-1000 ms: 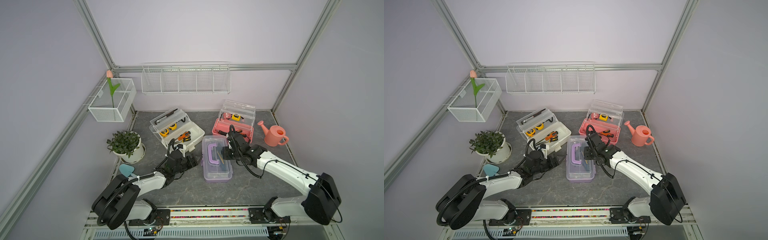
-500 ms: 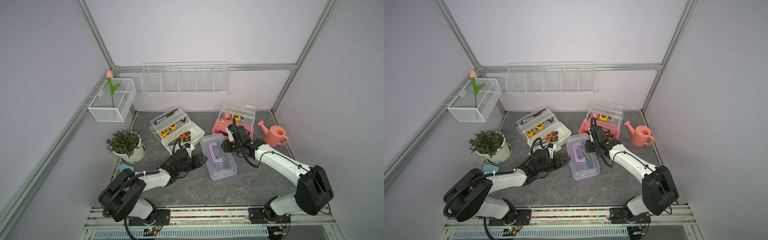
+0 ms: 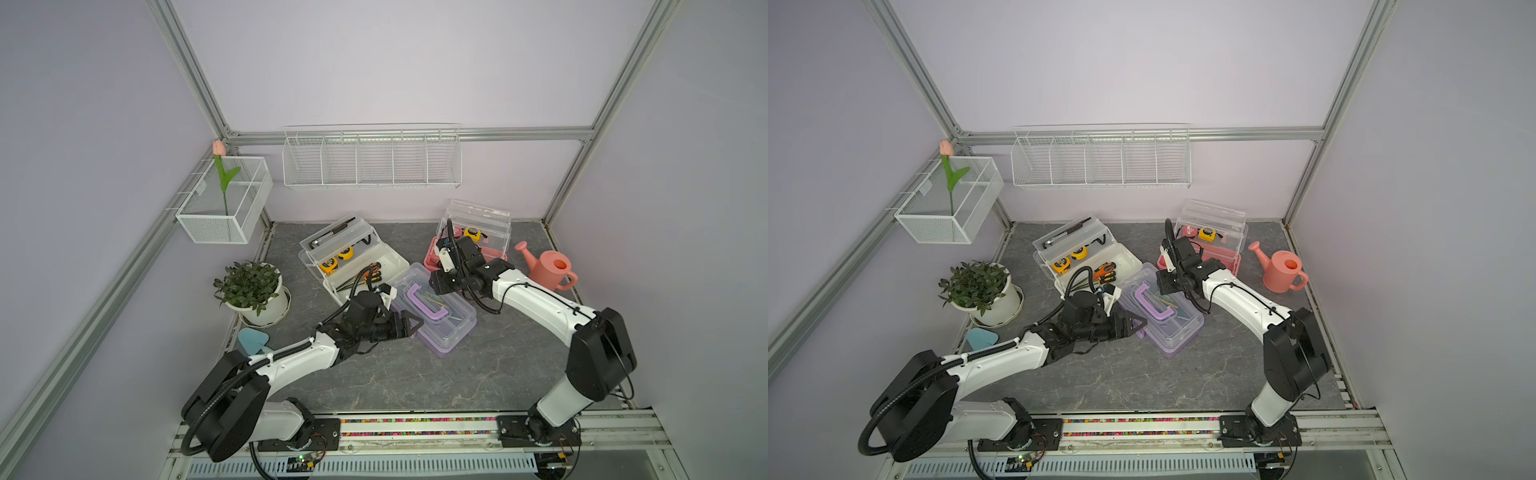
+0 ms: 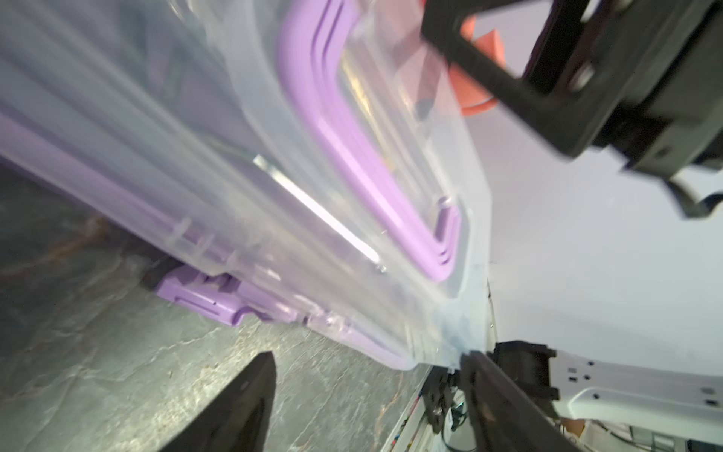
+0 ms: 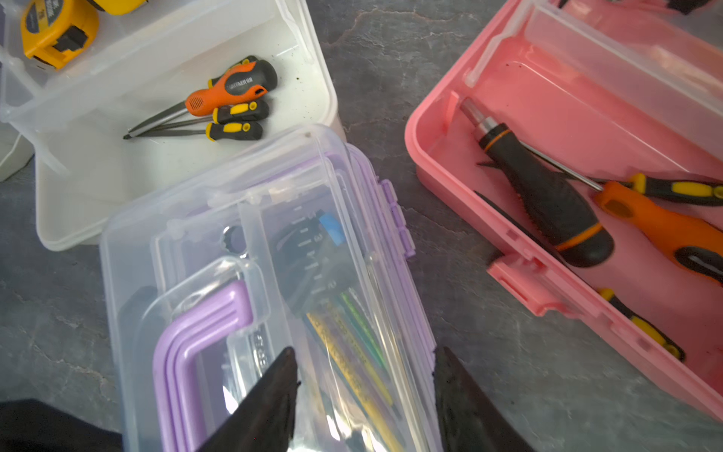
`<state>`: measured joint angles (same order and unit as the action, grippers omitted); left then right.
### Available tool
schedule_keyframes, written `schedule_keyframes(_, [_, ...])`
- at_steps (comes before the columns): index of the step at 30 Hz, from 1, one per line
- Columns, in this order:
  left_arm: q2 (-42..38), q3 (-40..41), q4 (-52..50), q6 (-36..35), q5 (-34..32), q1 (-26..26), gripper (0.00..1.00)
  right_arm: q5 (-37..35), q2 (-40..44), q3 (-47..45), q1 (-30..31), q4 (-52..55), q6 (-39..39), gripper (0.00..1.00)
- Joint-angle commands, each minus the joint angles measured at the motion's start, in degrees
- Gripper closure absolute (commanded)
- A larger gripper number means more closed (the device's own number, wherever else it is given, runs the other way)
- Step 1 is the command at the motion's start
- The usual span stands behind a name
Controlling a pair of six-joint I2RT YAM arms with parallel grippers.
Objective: Close toolboxes
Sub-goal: Adjust the toolbox at the center of the board.
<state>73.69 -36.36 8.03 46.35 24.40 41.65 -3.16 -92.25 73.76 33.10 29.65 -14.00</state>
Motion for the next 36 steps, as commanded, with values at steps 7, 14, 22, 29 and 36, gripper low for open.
schedule_keyframes(7, [1.53, -13.94, -8.90, -12.76, -11.26, -9.59, 0.14, -6.06, 21.01, -14.04, 0.21, 6.12, -11.99, 0.31])
schedule_keyframes(14, [15.36, -24.85, -10.25, -16.63, -3.17, -12.89, 0.15, -3.12, 34.26, -26.28, 0.95, 5.05, -21.89, 0.25])
schedule_keyframes(22, [27.69, -31.04, -8.90, -16.97, 5.28, -12.76, 0.20, 2.65, 35.53, -34.36, 1.24, -6.36, -27.56, 0.24])
schedule_keyframes(29, [26.25, -27.34, -7.66, -14.82, 8.60, -12.33, 0.22, 3.20, 30.30, -34.62, -0.32, -12.31, -27.39, 0.23])
schedule_keyframes(36, [19.68, -16.72, -2.95, -8.88, 9.61, -9.69, 0.23, 7.83, 24.95, -32.88, -7.15, -16.56, -22.54, 0.23])
